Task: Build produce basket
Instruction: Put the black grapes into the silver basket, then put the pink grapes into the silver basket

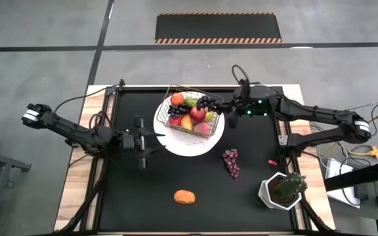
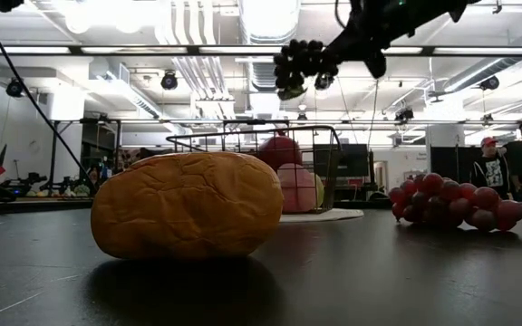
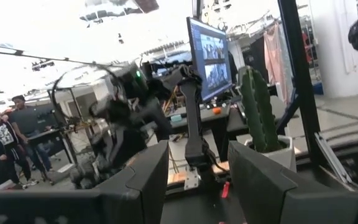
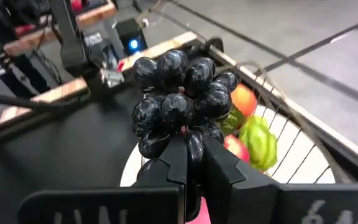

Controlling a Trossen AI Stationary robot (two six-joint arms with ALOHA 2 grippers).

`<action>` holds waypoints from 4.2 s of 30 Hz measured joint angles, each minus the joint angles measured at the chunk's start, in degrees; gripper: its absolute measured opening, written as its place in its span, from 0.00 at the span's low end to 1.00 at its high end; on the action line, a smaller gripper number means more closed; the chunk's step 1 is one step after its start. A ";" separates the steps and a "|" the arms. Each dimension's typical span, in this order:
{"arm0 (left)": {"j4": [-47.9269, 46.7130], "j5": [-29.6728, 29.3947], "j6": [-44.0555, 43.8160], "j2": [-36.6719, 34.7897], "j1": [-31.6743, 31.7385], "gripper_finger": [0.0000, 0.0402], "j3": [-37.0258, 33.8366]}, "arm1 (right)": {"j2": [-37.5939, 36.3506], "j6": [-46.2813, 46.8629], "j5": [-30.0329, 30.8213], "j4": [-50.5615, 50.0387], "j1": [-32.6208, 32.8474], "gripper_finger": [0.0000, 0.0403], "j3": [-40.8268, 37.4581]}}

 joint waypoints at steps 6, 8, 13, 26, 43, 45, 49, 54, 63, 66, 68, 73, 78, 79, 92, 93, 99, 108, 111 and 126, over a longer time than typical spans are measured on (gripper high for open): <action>0.50 -0.02 0.82 -0.04 0.00 0.37 0.22 | 5.00 1.98 0.62 -0.39 0.98 0.03 0.00; 0.52 -0.04 1.54 -0.04 0.00 0.37 0.23 | 6.56 2.67 0.73 -0.39 0.96 0.03 0.00; 0.22 -0.04 1.72 -0.04 0.00 0.37 0.24 | 8.86 3.89 2.81 -1.85 0.96 0.03 0.89; -0.32 -0.09 1.93 1.25 -0.01 0.37 -0.48 | 12.94 10.57 14.11 -4.40 0.96 0.12 1.88; -0.12 -0.10 2.02 1.46 0.00 0.37 -0.89 | 17.35 15.61 16.98 -3.73 0.96 0.51 1.88; -0.08 -0.09 2.02 1.46 0.00 0.37 -0.90 | 16.53 15.61 17.00 -3.73 0.96 0.53 1.96; -0.07 -0.11 1.98 1.46 -0.02 0.37 -0.90 | 14.78 15.59 16.92 -3.76 0.96 0.55 2.49; -0.09 -0.09 1.91 1.46 0.00 0.37 -0.93 | 12.73 15.42 16.60 -3.72 1.17 0.54 2.98; -0.09 -0.09 1.91 1.46 0.00 0.37 -0.98 | 14.59 9.91 16.64 8.41 6.54 0.54 2.67; -0.11 -0.10 1.85 1.46 -0.01 0.37 -0.98 | 16.58 4.82 16.81 14.68 9.56 0.54 2.58; -0.11 -0.09 1.85 1.46 -0.02 0.37 -0.98 | 18.06 1.48 16.98 18.33 12.20 0.54 2.58; -0.11 -0.10 1.71 1.46 -0.01 0.37 -1.01 | 20.61 -3.96 18.37 20.01 19.08 0.54 2.55; 0.01 -0.09 1.83 1.46 -0.01 0.37 -1.03 | 19.07 -5.52 18.06 18.55 24.76 0.54 2.56; 0.29 -0.09 1.89 1.47 -0.02 0.37 -1.03 | 18.20 -5.39 17.88 16.26 25.94 0.54 2.88; 8.35 3.52 -8.81 7.18 -1.97 0.37 -1.05 | 12.02 7.27 12.45 -18.17 40.94 0.54 9.97; 9.76 3.58 -10.14 8.45 -2.20 0.37 -1.04 | 12.07 8.03 12.44 -19.46 42.00 0.54 9.97; 11.04 3.61 -18.73 15.76 -4.82 0.37 1.14 | 12.37 21.54 12.49 -24.59 45.10 0.55 9.75; 10.99 3.30 -16.36 24.06 -8.74 0.37 7.14 | 12.69 43.00 13.65 -33.34 45.99 0.68 7.19; 10.93 3.19 -13.61 24.40 -8.79 0.37 7.94 | 13.23 49.12 14.53 -37.03 45.95 0.73 5.82; 10.99 -2.50 -1.35 19.54 -8.74 0.37 7.78 | 26.97 56.56 18.07 -38.51 45.69 0.70 4.94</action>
